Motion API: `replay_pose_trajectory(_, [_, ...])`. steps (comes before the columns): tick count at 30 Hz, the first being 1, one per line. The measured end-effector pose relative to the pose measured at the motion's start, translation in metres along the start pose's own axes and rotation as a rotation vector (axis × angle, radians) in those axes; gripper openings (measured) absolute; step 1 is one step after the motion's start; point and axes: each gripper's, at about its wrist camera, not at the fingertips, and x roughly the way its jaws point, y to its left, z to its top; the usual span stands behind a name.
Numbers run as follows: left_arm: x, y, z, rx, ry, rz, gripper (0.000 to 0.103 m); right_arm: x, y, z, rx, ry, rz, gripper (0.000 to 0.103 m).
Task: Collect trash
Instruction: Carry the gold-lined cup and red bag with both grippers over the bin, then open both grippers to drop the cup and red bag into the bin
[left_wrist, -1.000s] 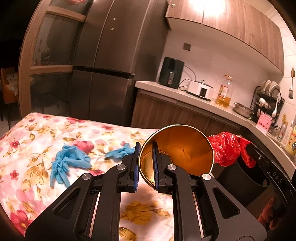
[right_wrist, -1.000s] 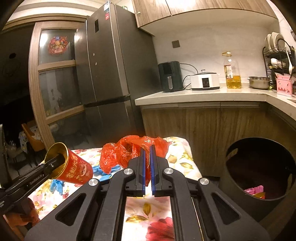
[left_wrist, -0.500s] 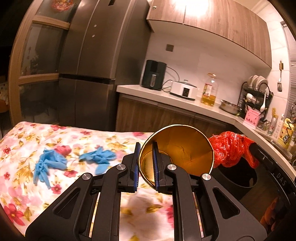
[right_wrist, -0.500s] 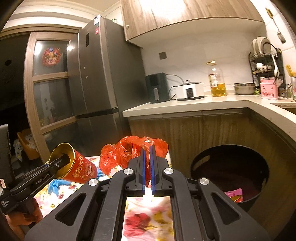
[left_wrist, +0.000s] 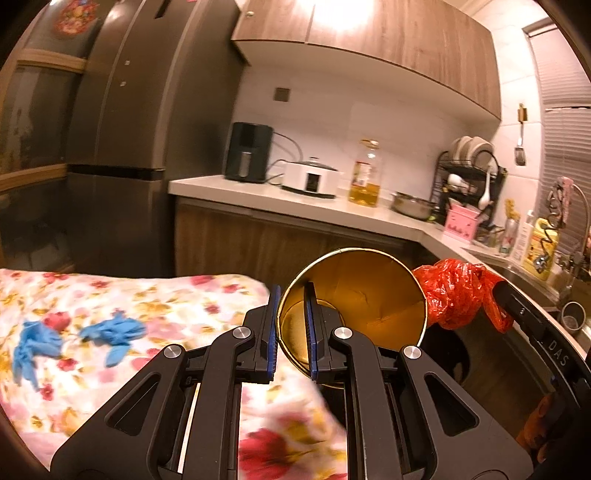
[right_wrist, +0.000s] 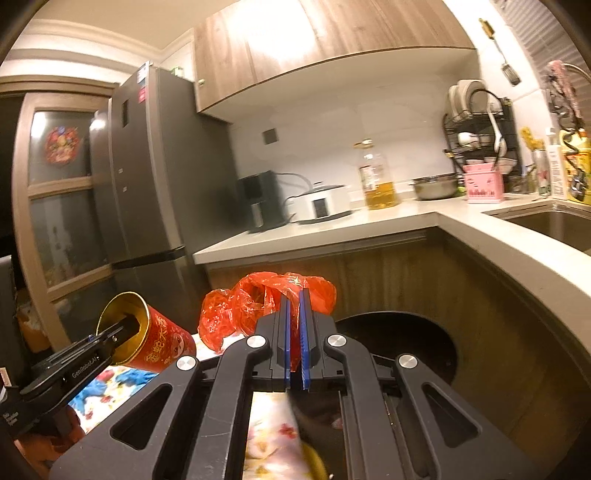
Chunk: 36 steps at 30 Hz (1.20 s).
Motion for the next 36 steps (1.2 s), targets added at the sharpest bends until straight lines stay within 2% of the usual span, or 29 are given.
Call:
replay_pose_trajectory(13, [0.043, -0.058, -0.005, 0.020, 0.020, -0.118, 0.012, 0.008, -0.043, 0.008, 0.043, -0.022, -0.091, 0.005])
replay_pose_trajectory(36, [0.087, -0.088, -0.018, 0.048, 0.076, -0.179, 0.012, 0.027, -0.068, 0.006, 0.089, 0.004, -0.119, 0.005])
